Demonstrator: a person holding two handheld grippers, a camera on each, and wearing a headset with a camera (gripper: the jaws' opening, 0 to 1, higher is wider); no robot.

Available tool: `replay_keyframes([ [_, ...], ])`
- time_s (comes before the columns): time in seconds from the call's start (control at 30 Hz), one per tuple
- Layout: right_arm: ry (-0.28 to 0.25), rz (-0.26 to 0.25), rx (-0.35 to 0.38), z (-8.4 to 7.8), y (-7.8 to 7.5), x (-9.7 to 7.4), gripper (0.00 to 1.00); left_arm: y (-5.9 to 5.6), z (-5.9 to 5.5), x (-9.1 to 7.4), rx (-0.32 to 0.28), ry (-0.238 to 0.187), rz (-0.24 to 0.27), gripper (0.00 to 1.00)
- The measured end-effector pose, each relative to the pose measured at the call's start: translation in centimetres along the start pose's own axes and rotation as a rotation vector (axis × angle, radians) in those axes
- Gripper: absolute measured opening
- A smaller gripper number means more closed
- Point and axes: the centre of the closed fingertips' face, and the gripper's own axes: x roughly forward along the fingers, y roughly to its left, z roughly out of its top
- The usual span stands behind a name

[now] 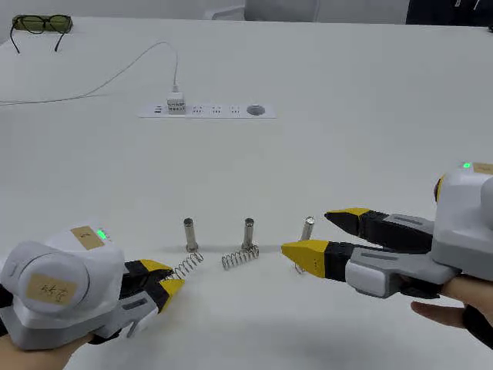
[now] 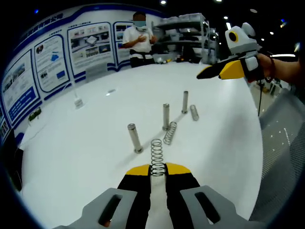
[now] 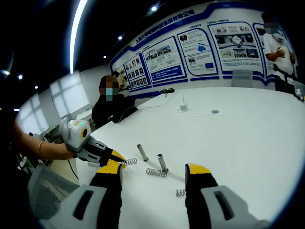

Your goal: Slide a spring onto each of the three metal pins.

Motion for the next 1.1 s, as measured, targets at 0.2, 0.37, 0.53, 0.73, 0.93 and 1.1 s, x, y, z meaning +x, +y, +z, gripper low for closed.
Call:
replay_keyframes([
  [0.2, -0.033, 0.049, 0.057, 0.9, 1.2, 0.6, 0.51, -0.9, 1.8, -1.2, -0.106, -0.096, -0.018, 0.10],
  [0.37, -0.065, 0.114, 0.135, 1.8, 3.0, 1.4, 0.48, -1.4, 3.3, -2.4, -0.148, -0.157, -0.028, 0.10],
  [0.53, -0.093, 0.178, 0.233, 2.6, 4.7, 2.3, 0.43, -2.1, 4.9, -3.4, -0.167, -0.220, -0.037, 0.10],
  [0.73, -0.127, 0.249, 0.361, 3.4, 6.2, 3.0, 0.37, -3.3, 7.3, -4.6, -0.189, -0.309, -0.060, 0.10],
  [0.93, -0.119, 0.267, 0.379, 3.3, 6.9, 3.6, 0.33, -3.9, 8.4, -5.2, -0.183, -0.350, -0.074, 0.10],
  [1.1, -0.121, 0.282, 0.412, 3.3, 7.2, 3.8, 0.29, -4.4, 8.9, -5.4, -0.176, -0.376, -0.094, 0.10],
])
